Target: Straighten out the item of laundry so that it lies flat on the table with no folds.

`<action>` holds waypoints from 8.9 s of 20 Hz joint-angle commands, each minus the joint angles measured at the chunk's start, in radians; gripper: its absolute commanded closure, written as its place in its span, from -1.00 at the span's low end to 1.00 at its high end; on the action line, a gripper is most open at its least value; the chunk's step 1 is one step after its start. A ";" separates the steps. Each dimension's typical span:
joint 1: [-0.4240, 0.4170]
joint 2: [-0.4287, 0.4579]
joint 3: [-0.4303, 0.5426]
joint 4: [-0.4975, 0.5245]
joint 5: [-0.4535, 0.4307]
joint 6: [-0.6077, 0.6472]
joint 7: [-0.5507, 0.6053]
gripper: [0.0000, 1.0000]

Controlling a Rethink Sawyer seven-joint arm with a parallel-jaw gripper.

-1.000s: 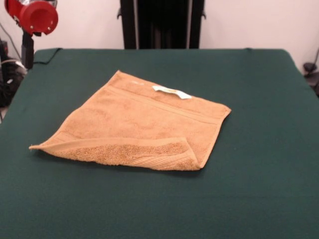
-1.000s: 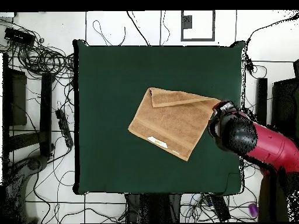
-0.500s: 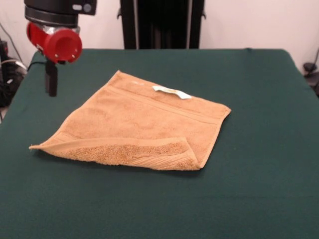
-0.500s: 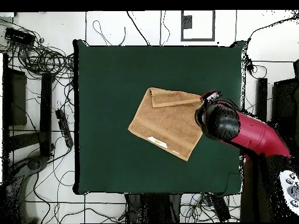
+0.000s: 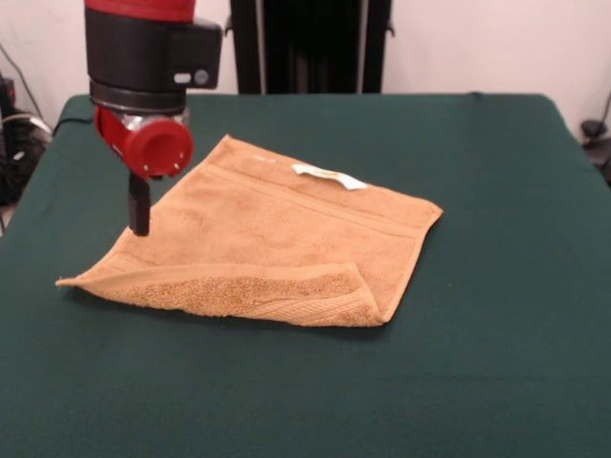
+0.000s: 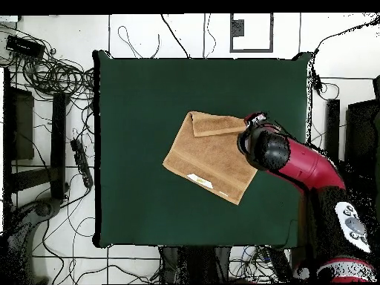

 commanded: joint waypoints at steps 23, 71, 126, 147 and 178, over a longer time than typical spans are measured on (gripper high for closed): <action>0.044 0.068 0.081 0.099 0.163 -0.072 0.166 1.00; 0.029 0.129 0.109 0.145 0.198 -0.180 0.146 1.00; 0.028 0.154 0.073 0.147 0.186 -0.236 0.114 1.00; 0.001 0.131 0.060 0.080 0.179 -0.138 0.061 1.00; -0.008 0.211 0.073 -0.049 0.176 -0.170 0.057 1.00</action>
